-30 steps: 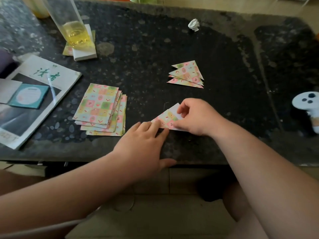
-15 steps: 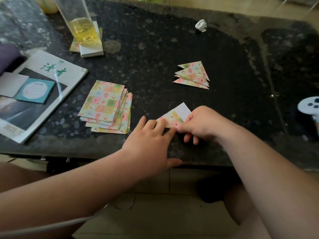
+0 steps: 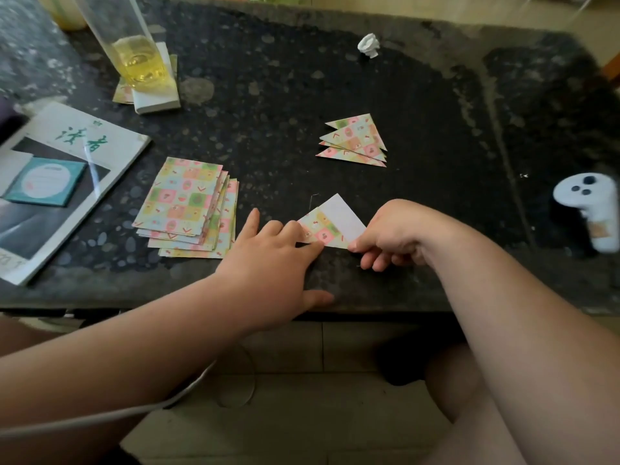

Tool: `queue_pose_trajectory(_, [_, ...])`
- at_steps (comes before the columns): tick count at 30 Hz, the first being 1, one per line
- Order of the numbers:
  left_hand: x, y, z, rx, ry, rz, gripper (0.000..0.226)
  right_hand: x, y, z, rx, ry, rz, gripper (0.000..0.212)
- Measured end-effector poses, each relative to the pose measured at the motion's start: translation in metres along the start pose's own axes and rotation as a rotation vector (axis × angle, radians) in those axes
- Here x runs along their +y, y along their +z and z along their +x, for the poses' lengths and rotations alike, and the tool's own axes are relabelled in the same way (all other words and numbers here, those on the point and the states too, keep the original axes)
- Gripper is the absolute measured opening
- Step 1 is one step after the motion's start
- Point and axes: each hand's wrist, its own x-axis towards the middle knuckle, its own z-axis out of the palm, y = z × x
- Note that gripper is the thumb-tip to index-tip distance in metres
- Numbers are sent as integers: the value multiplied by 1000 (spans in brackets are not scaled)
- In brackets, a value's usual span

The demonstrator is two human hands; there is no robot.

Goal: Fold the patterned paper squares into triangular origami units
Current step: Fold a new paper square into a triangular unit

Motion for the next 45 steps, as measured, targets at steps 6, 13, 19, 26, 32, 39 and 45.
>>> queue_pose_trajectory(6, [0, -12, 9, 27, -36, -60, 54, 27, -29, -9, 41, 49, -22, 11])
queue_pose_trajectory(13, [-3, -13, 43, 145, -212, -417, 13, -1, 4, -11, 63, -248, 123, 9])
queue_pose_trajectory(19, [-12, -31, 61, -55, -320, -440, 37, -11, 22, 2, -22, -195, 162, 23])
queue_pose_trajectory(26, [-36, -41, 72, -274, -383, -397, 51, -16, 21, 1, -11, -150, 137, 26])
queue_pose_trajectory(32, [-56, -41, 61, -289, -435, -495, 45, -18, 21, -2, -3, -138, 139, 27])
queue_pose_trajectory(39, [-78, -34, 50, -279, -493, -622, 42, -20, 20, -4, -14, -125, 164, 28])
queue_pose_trajectory(45, [-85, -37, 49, -231, -519, -554, 34, -20, 21, -6, 17, -119, 172, 26])
